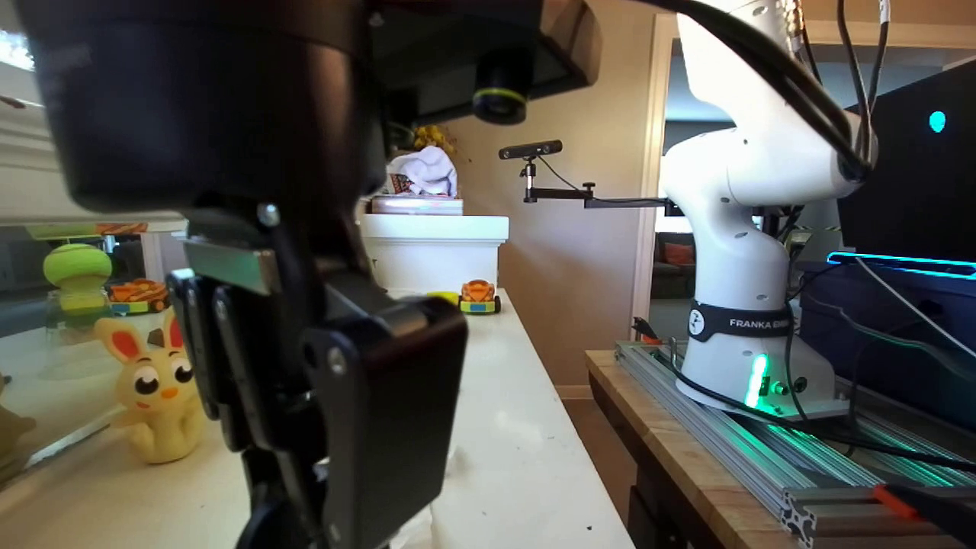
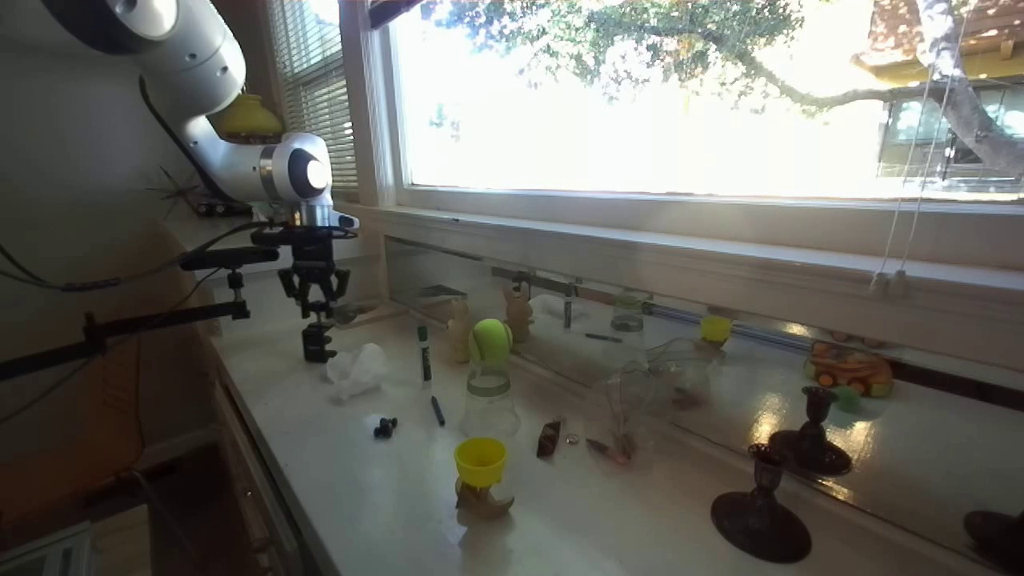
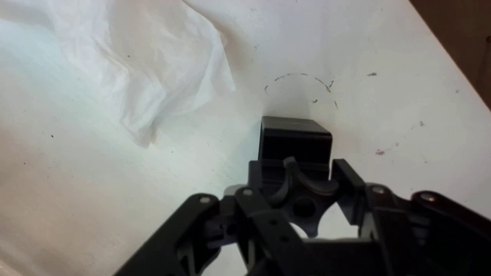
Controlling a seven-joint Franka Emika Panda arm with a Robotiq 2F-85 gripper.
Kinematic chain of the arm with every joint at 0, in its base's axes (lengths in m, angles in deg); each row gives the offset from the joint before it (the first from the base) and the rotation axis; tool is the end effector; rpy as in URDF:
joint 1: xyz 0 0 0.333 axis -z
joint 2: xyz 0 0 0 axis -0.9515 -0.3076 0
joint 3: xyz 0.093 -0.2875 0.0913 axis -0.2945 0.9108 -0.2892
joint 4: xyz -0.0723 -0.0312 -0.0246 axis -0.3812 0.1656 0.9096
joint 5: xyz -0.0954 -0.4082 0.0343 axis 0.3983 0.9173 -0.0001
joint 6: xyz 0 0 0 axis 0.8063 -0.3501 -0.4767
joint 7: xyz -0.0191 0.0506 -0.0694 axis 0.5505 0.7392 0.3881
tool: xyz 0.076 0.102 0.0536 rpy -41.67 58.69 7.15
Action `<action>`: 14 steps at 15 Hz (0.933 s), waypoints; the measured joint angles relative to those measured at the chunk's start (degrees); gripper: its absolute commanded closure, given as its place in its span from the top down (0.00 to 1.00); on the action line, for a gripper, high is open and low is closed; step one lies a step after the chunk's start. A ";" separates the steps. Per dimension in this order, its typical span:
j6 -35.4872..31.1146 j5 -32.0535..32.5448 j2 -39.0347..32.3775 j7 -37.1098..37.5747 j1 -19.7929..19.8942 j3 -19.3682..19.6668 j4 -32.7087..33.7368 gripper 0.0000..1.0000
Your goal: Move the black object to the right then left.
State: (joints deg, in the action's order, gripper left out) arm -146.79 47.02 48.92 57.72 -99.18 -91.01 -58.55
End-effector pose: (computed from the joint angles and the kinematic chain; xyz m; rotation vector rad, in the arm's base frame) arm 0.4715 0.4598 0.2718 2.8492 1.2083 -0.1088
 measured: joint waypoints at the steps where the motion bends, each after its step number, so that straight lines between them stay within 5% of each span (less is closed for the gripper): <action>1: -0.52 -0.15 -0.10 1.93 -0.11 0.03 0.07 0.23; 14: -5.33 -1.89 -0.43 23.71 -2.10 1.83 0.03 0.23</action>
State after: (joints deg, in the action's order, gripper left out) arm -152.12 45.13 48.50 81.43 -101.29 -89.18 -58.51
